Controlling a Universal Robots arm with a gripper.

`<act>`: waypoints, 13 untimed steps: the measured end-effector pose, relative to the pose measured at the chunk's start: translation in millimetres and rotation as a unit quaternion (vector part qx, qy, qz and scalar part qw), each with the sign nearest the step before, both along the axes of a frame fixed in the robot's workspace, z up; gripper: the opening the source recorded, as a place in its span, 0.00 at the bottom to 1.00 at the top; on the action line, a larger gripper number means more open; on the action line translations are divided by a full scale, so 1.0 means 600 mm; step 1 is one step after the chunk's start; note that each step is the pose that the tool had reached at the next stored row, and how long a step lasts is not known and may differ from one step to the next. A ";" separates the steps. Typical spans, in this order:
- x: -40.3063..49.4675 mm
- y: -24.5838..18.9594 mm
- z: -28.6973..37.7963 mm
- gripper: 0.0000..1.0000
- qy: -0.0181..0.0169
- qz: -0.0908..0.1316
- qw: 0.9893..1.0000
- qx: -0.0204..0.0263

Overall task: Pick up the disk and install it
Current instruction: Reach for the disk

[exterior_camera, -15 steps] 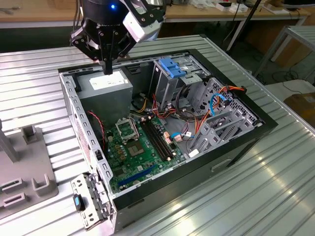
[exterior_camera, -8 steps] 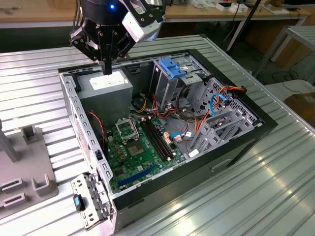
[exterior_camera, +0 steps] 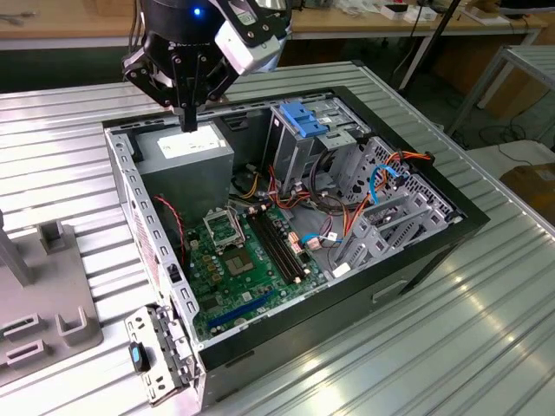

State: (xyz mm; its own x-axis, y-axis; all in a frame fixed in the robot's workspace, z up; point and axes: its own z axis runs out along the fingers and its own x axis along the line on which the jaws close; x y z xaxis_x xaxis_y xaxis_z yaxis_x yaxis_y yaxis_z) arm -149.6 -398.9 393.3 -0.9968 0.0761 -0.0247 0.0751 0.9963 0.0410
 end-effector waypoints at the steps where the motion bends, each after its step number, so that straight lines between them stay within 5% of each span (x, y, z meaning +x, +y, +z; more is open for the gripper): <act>1: 0.000 0.0000 0.000 0.11 0.000 0.000 1.000 0.000; 13: -0.015 0.0000 0.000 0.11 0.000 0.000 1.000 0.000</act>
